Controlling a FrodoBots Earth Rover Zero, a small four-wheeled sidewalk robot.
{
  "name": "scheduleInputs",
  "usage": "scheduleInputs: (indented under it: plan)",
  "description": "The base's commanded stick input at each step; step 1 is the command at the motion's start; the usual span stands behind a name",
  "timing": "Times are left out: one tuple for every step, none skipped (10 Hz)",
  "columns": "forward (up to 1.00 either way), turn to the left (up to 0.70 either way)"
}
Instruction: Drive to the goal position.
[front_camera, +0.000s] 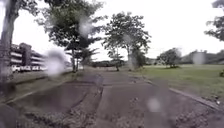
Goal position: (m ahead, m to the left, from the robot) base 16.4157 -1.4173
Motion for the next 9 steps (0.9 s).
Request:
scheduleInputs:
  plan:
    - [0.70, 0.00]
    - [0.70, 0.00]
    - [0.70, 0.00]
    - [0.70, 0.00]
    - [0.70, 0.00]
    - [0.70, 0.00]
    - [0.69, 0.00]
    - [0.69, 0.00]
    - [0.69, 0.00]
